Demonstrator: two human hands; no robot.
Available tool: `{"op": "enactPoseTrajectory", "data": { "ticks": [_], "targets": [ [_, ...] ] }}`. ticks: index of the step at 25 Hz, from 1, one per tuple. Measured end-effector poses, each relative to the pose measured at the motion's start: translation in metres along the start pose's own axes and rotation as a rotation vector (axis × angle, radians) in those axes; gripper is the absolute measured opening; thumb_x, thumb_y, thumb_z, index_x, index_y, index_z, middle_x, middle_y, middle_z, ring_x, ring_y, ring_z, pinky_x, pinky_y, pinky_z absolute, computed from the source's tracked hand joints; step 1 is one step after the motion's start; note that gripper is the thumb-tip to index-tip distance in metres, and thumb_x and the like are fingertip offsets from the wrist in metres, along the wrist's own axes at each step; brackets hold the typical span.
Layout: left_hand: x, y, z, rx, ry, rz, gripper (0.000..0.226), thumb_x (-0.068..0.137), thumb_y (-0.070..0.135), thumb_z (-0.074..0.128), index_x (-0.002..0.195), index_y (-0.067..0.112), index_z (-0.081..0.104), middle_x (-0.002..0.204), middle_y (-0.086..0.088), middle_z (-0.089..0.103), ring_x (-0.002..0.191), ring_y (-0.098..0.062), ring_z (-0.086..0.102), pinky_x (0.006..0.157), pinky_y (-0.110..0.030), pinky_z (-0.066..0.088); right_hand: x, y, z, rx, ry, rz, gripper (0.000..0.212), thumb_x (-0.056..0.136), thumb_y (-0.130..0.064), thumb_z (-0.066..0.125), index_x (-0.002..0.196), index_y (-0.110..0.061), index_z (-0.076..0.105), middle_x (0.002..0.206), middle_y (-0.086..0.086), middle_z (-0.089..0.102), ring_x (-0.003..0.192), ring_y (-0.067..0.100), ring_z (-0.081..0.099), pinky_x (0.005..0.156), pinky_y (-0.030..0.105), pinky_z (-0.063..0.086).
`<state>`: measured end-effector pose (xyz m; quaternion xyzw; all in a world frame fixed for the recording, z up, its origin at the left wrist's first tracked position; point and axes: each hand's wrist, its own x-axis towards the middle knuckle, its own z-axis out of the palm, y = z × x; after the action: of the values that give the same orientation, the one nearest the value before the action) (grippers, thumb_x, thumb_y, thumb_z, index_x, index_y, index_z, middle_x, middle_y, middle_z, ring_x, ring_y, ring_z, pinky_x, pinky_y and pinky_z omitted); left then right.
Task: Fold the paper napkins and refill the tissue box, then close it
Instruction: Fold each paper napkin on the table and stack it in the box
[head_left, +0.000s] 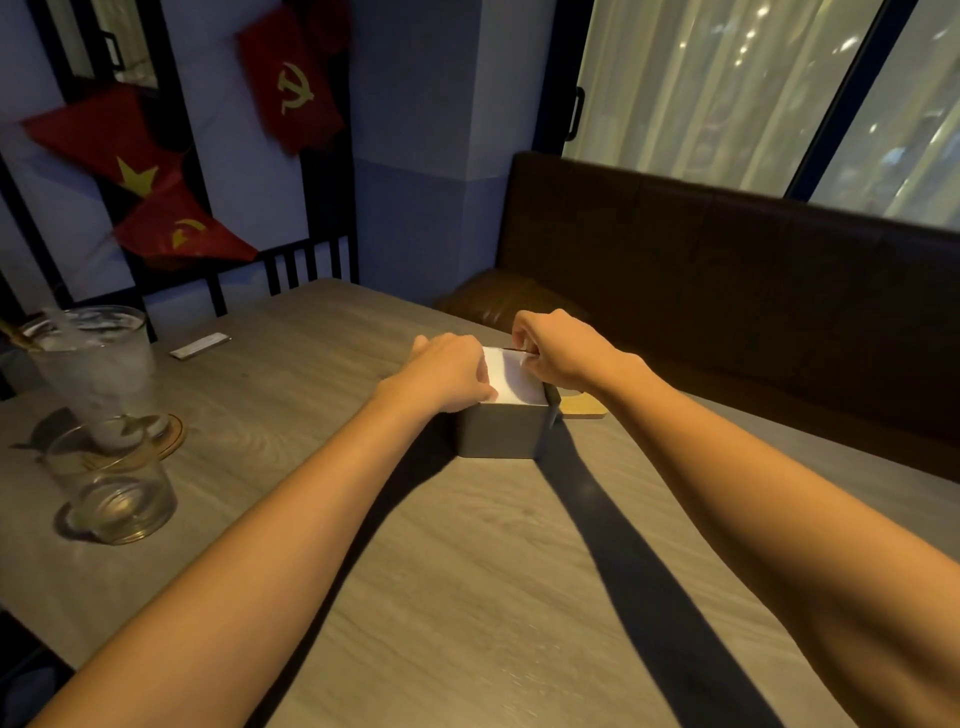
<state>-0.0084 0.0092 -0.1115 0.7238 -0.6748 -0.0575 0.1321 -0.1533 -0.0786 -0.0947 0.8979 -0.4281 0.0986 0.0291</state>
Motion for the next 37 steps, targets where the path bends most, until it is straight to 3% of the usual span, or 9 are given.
{"op": "enactPoseTrajectory", "data": {
  "ticks": [5,10,13,17,22,27,30,34,37],
  "targets": [
    [0.006,-0.001,-0.017,0.078,-0.184,0.09,0.019,0.097,0.037,0.063,0.112,0.03,0.073,0.115,0.006,0.067,0.114,-0.019,0.055,0.105,-0.049,0.027,0.002,0.0,0.005,-0.101,-0.041,-0.024,0.017,0.096,-0.019,0.062,0.113,-0.019,0.061,0.11,0.006,0.067,0.09,0.021,0.064,0.069,0.021,0.046],
    [0.001,-0.001,-0.021,0.141,0.12,0.067,0.034,0.091,0.047,0.067,0.123,0.035,0.063,0.13,-0.005,0.043,0.124,-0.028,0.036,0.102,-0.045,0.028,-0.004,0.002,-0.005,-0.083,0.169,-0.094,0.018,0.088,-0.029,0.071,0.104,-0.022,0.066,0.121,0.005,0.058,0.106,0.022,0.054,0.082,0.028,0.05],
    [0.005,0.004,-0.02,0.234,-0.045,-0.041,0.039,0.088,0.048,0.07,0.122,0.029,0.067,0.134,-0.006,0.047,0.13,-0.033,0.034,0.108,-0.048,0.027,-0.006,0.002,-0.007,-0.064,-0.037,-0.07,0.021,0.086,-0.04,0.072,0.103,-0.028,0.073,0.133,0.003,0.052,0.122,0.025,0.046,0.09,0.036,0.046],
    [0.011,0.02,-0.025,0.312,-0.257,-0.166,0.045,0.099,0.023,0.061,0.142,0.016,0.051,0.148,-0.016,0.04,0.139,-0.038,0.027,0.114,-0.05,0.02,0.004,0.005,0.004,0.005,-0.384,0.062,0.032,0.089,-0.02,0.072,0.121,-0.02,0.071,0.118,0.005,0.064,0.098,0.02,0.059,0.076,0.026,0.048],
    [0.026,0.024,-0.025,0.412,-0.411,-0.191,0.049,0.1,0.013,0.05,0.148,0.011,0.04,0.153,-0.018,0.037,0.145,-0.04,0.025,0.119,-0.056,0.01,0.016,0.008,0.015,0.022,-0.5,0.191,0.045,0.084,-0.011,0.078,0.127,-0.014,0.066,0.115,0.01,0.065,0.096,0.026,0.066,0.076,0.031,0.06],
    [0.031,0.021,-0.016,0.422,-0.422,-0.174,0.04,0.098,0.015,0.052,0.138,0.012,0.05,0.135,-0.014,0.051,0.125,-0.034,0.044,0.109,-0.049,0.028,0.021,0.012,0.021,0.099,-0.588,0.295,0.041,0.085,-0.011,0.076,0.125,-0.015,0.067,0.109,0.013,0.067,0.084,0.024,0.072,0.067,0.029,0.062],
    [0.03,0.018,-0.013,0.38,-0.416,-0.174,0.041,0.096,0.014,0.054,0.137,0.009,0.051,0.132,-0.014,0.05,0.107,-0.031,0.048,0.098,-0.044,0.039,0.014,0.008,0.018,0.134,-0.61,0.321,0.041,0.088,-0.01,0.072,0.128,-0.017,0.066,0.111,0.012,0.065,0.087,0.023,0.07,0.07,0.029,0.061],
    [0.021,0.009,-0.014,0.223,-0.424,-0.135,0.041,0.097,0.025,0.06,0.134,0.01,0.054,0.133,-0.01,0.054,0.106,-0.026,0.053,0.096,-0.04,0.047,0.0,0.001,0.009,0.157,-0.584,0.22,0.038,0.092,-0.01,0.066,0.128,-0.02,0.065,0.119,0.006,0.061,0.089,0.019,0.064,0.071,0.025,0.057],
    [0.002,-0.012,-0.018,-0.243,-0.294,-0.06,0.048,0.092,0.043,0.068,0.133,0.023,0.057,0.139,-0.002,0.055,0.119,-0.021,0.054,0.093,-0.035,0.045,-0.01,0.003,-0.003,0.401,-0.374,0.113,0.023,0.092,-0.023,0.068,0.114,-0.019,0.068,0.11,-0.002,0.063,0.1,0.016,0.06,0.074,0.021,0.047]
  ]
}}
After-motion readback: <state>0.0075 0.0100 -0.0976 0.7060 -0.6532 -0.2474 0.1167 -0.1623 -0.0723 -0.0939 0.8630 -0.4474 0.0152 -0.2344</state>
